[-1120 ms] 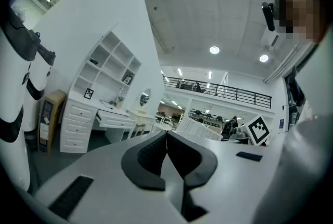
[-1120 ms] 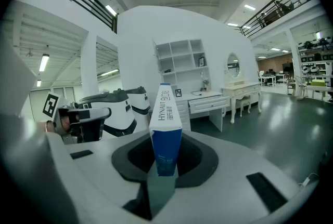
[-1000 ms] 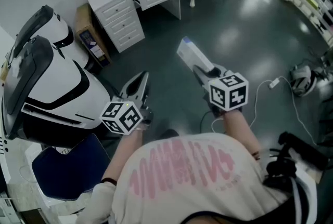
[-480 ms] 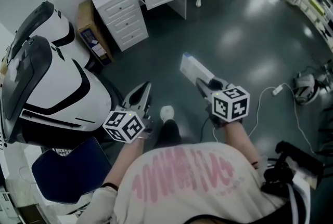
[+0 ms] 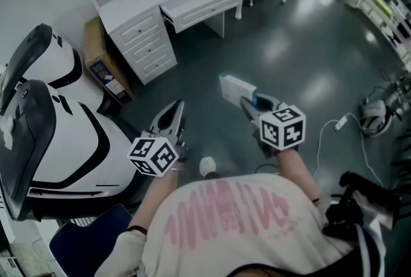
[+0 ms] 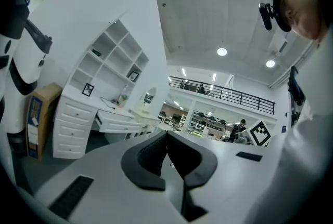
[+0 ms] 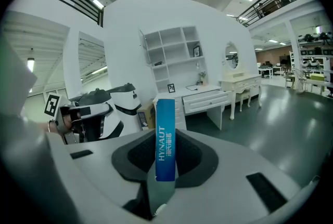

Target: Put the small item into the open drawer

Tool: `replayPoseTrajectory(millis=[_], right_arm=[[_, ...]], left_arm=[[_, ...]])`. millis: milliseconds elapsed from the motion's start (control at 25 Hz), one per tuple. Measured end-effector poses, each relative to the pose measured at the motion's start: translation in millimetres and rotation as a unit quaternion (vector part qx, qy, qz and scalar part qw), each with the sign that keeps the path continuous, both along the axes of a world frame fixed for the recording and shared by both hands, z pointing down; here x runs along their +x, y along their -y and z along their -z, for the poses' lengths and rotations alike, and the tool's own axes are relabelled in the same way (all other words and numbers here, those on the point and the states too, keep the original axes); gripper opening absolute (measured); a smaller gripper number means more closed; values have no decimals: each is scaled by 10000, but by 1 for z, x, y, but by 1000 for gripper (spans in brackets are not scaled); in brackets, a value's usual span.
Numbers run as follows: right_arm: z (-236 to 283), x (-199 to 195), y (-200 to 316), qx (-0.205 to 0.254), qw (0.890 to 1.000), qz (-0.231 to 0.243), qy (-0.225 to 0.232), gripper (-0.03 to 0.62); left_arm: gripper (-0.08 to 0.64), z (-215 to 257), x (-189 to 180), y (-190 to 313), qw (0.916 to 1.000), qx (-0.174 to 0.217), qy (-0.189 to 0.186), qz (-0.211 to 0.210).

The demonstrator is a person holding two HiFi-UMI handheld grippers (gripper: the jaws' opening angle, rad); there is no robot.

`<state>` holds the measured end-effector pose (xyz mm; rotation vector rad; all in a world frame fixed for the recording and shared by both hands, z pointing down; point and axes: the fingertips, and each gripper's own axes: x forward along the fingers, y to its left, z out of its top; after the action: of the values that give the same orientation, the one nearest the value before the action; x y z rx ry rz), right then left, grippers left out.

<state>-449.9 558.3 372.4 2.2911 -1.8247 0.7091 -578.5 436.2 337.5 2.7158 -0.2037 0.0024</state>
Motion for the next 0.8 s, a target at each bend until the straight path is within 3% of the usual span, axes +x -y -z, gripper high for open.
replayPoseTrajectory(millis=[480,800], right_arm=[[40,82,146,288,9987,-109,-405,87],[33,116,183,306,9984,-248,-411,86]], left_arm=[[29,32,75,139,9994,176,-239,-188],[29,25,111,176,9988,174,-260,-380]])
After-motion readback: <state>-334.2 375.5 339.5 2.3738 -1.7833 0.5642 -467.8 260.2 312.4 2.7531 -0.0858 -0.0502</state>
